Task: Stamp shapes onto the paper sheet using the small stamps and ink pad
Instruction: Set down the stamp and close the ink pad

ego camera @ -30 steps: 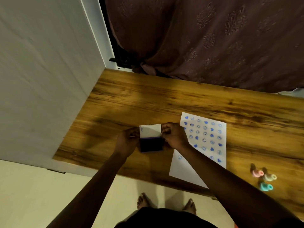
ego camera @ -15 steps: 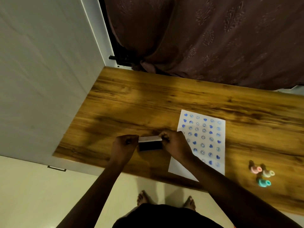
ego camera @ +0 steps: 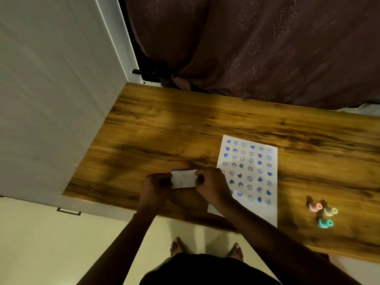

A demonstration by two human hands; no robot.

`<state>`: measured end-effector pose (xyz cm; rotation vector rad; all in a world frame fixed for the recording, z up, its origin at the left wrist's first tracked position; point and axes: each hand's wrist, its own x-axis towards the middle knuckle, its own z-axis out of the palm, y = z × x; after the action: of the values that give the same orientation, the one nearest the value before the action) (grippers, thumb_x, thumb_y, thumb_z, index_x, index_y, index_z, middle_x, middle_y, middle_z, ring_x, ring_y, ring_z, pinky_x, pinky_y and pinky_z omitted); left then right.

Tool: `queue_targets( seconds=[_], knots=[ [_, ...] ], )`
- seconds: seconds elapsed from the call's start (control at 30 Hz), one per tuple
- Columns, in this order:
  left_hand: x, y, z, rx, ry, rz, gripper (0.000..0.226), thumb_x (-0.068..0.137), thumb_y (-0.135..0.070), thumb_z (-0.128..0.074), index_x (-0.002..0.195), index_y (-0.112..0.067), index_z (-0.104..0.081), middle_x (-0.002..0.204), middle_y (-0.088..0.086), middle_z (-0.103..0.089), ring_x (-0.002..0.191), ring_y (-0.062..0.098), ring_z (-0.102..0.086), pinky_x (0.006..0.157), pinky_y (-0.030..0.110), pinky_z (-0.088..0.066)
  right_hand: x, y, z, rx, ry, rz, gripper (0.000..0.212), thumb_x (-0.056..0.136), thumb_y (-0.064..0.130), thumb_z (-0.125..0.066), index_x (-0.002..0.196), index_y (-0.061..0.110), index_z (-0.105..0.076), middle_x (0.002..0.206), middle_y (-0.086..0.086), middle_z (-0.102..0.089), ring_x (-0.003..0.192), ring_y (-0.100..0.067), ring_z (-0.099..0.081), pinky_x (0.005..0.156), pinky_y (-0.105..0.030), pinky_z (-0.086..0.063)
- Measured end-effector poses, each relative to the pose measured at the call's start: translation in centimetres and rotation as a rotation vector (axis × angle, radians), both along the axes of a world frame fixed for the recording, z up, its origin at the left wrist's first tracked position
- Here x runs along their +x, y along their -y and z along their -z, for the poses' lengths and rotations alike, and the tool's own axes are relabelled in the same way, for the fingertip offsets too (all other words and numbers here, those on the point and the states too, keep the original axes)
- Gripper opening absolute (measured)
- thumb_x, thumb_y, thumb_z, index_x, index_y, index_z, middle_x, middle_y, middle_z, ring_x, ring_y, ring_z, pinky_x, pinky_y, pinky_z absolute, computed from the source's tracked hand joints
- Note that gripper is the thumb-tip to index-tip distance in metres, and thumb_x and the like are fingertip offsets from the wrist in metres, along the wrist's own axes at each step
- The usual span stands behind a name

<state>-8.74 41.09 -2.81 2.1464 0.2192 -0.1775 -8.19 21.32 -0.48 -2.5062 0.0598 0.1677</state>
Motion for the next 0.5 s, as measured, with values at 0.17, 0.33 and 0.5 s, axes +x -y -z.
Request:
queue_targets(
  seconds=[0.17,0.33,0.5],
  knots=[
    [0.2,0.2,0.2,0.083,0.025,-0.013,0.02,0.09,-0.005,-0.074,0.109,-0.009,-0.075,0.109,0.011,-0.078,0.1,0.026,-0.074,0.076,0.009,-0.047,0.4,-0.3,-0.2,0.098,-0.07,0.065,0.029,0.096,0.013,-0.066,0.124,0.012,-0.072,0.127,-0.005,-0.072,0.117,-0.022,-0.067,0.105,-0.029,-0.05],
    [0.8,1.5,-1.7,0.019,0.056,-0.025,0.021,0.088,0.0,-0.075,0.108,-0.007,-0.077,0.11,0.013,-0.078,0.103,0.031,-0.075,0.091,0.039,-0.058,0.7,0.8,-0.7,0.177,-0.073,0.113,0.033,0.096,0.01,-0.065,0.128,0.014,-0.069,0.133,-0.005,-0.069,0.122,-0.021,-0.064,0.099,-0.022,-0.047],
    [2.6,4.6,-4.8,-0.017,0.118,-0.019,0.027,0.086,-0.004,-0.078,0.112,-0.009,-0.078,0.115,0.012,-0.078,0.102,0.024,-0.075,0.096,0.043,-0.058,1.7,4.1,-2.9,0.248,-0.001,0.202,0.032,0.091,0.008,-0.071,0.123,0.013,-0.072,0.127,-0.006,-0.072,0.116,-0.021,-0.068,0.097,-0.022,-0.049]
  ],
)
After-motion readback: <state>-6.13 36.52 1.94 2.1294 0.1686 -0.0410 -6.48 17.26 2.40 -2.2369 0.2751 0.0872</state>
